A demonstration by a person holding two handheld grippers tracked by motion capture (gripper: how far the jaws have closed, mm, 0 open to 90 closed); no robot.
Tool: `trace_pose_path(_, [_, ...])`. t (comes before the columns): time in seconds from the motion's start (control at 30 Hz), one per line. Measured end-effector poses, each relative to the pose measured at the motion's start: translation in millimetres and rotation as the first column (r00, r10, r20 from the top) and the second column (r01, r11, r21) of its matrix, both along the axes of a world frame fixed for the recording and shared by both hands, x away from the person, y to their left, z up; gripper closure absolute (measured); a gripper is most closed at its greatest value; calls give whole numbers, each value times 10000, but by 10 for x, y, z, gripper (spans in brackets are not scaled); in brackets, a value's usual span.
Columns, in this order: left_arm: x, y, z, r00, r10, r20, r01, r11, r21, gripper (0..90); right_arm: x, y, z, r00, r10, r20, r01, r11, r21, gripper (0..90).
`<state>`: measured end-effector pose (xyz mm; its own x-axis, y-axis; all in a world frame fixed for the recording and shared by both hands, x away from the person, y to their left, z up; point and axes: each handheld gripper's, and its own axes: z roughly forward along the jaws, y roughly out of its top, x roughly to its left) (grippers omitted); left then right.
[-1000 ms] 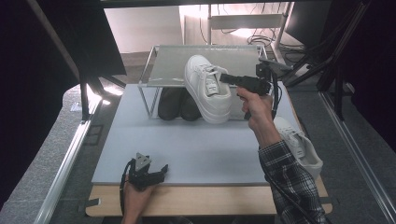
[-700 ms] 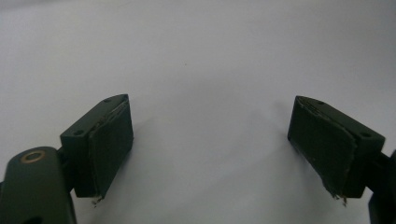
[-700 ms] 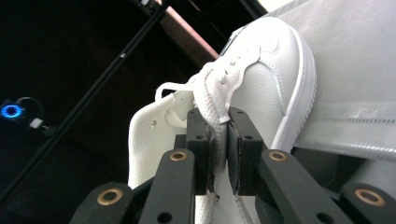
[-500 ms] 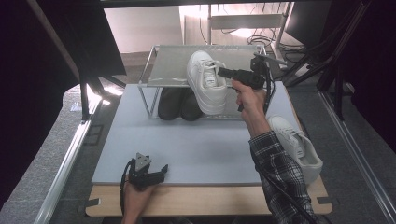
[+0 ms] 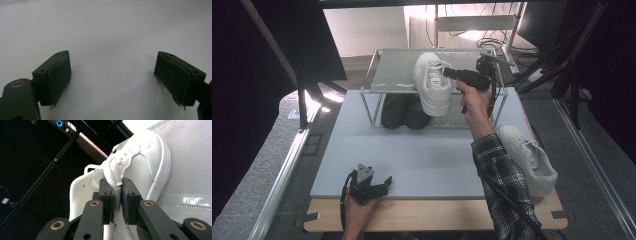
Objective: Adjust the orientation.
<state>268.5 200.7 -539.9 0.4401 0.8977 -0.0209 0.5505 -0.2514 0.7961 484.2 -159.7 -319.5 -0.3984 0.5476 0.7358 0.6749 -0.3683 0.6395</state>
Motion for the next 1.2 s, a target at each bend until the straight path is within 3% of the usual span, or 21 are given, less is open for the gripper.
trace_pose_path(0.23, [0,-1,0,10000,0,1,0,10000,-11,140,15,24,-13,9999,26,139,-28,9999,123,744])
trace_pose_path(0.43, [0,-1,0,10000,0,0,0,10000,-11,140,28,42,-36,9995,-29,311,13,9986,520,649])
trace_pose_path(0.63, [0,-1,0,10000,1,-2,-1,10000,-13,140,44,49,-33,9992,16,408,-36,9988,485,552])
trace_pose_path(1.2, [0,0,0,10000,-5,-3,5,10000,-4,140,-4,7,15,9965,289,790,-304,9994,175,513])
